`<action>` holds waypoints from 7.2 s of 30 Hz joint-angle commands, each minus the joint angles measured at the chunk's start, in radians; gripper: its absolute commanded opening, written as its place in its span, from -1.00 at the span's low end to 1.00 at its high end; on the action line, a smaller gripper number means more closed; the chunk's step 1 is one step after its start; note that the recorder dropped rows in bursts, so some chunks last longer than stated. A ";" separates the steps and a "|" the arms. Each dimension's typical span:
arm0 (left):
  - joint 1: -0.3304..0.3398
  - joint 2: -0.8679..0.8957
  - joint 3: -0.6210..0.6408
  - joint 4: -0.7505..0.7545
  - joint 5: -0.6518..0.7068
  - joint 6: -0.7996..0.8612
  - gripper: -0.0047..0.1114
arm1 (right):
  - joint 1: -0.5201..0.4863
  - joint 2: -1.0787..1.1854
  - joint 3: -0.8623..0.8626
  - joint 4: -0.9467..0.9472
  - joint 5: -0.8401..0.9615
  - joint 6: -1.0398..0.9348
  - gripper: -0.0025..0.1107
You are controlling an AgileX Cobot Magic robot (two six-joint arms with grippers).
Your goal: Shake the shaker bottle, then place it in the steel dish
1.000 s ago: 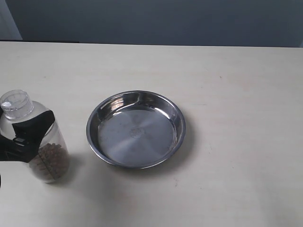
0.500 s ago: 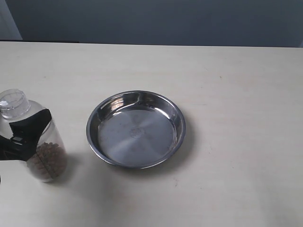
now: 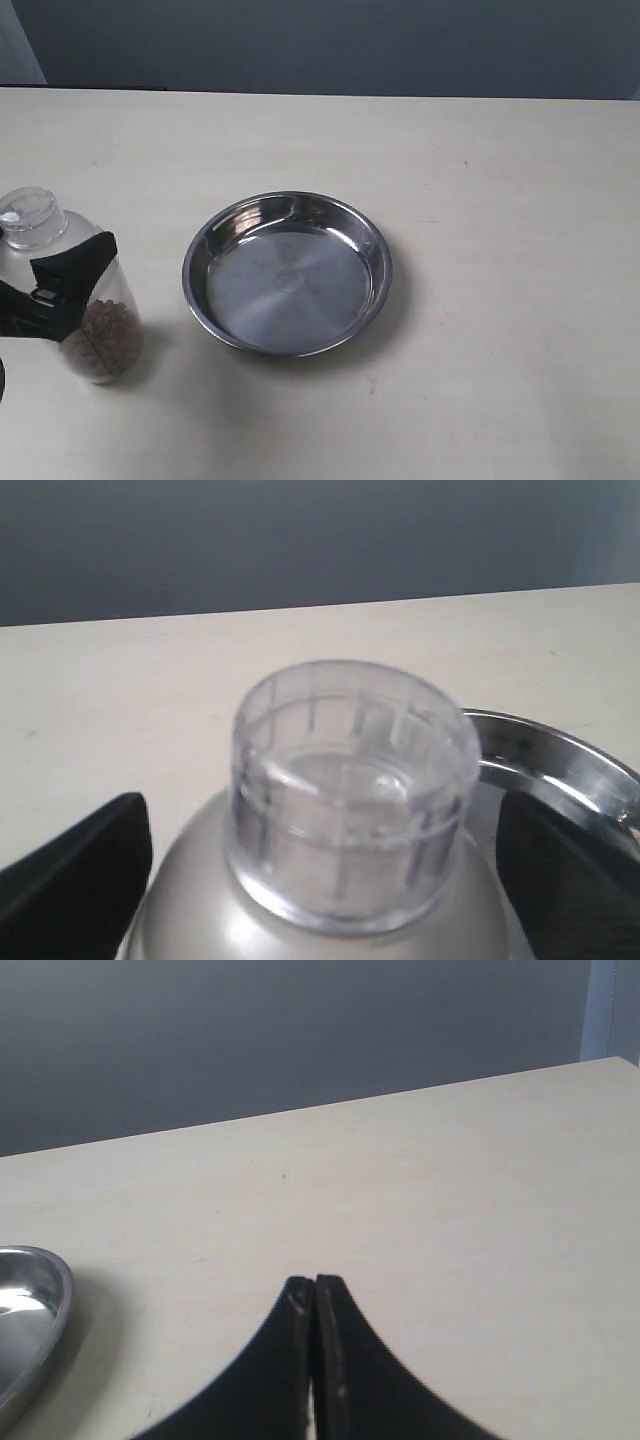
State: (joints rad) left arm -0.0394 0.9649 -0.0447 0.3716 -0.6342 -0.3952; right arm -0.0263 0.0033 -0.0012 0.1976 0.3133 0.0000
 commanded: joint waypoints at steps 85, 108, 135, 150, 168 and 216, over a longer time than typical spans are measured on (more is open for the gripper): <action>-0.002 0.037 0.045 0.270 0.008 -0.274 0.55 | -0.003 -0.003 0.001 -0.001 -0.007 0.000 -0.97; -0.002 0.063 0.045 0.329 0.029 -0.174 0.90 | -0.003 -0.003 0.001 -0.001 -0.007 0.000 -0.97; -0.002 0.327 0.045 0.087 -0.255 0.096 0.90 | -0.003 -0.003 0.001 -0.001 -0.007 0.000 -0.97; -0.002 0.576 -0.065 0.116 -0.375 0.092 0.90 | -0.003 -0.003 0.001 -0.001 -0.007 0.000 -0.97; -0.002 0.699 -0.109 0.120 -0.427 0.108 0.11 | -0.003 -0.003 0.001 -0.001 -0.007 0.000 -0.97; -0.293 0.370 -0.595 0.314 0.075 -0.312 -0.91 | -0.003 -0.003 0.001 -0.001 -0.007 0.000 -0.97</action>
State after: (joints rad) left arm -0.3168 1.3732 -0.6443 0.7016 -0.5437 -0.6625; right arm -0.0263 0.0033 -0.0012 0.1976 0.3133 0.0000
